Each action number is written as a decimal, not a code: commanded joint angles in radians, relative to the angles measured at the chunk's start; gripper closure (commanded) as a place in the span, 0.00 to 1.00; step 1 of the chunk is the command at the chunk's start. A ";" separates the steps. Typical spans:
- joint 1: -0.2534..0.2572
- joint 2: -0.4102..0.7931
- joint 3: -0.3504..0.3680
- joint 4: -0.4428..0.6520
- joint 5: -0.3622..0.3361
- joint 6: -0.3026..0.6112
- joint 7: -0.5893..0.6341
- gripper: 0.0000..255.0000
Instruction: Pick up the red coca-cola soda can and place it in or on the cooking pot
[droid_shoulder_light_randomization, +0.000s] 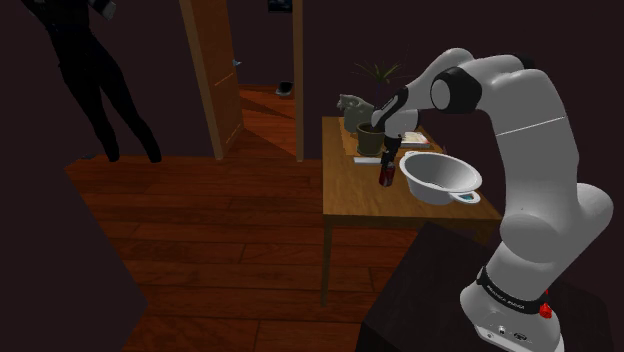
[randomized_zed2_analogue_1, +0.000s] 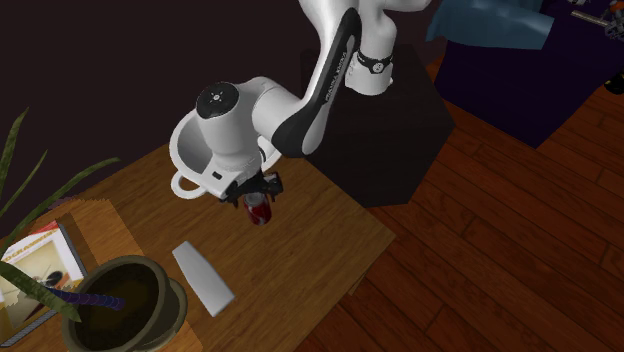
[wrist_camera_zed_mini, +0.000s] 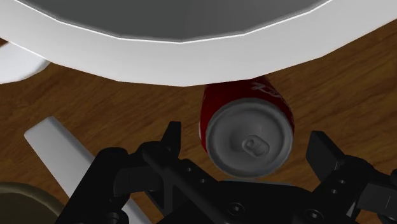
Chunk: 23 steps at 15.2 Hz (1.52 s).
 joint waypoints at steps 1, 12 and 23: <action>-0.004 0.018 0.006 0.000 0.007 0.018 -0.004 0.00; -0.005 0.023 0.008 0.001 0.009 0.022 -0.005 1.00; 0.004 -0.013 -0.004 -0.001 -0.005 -0.011 0.004 1.00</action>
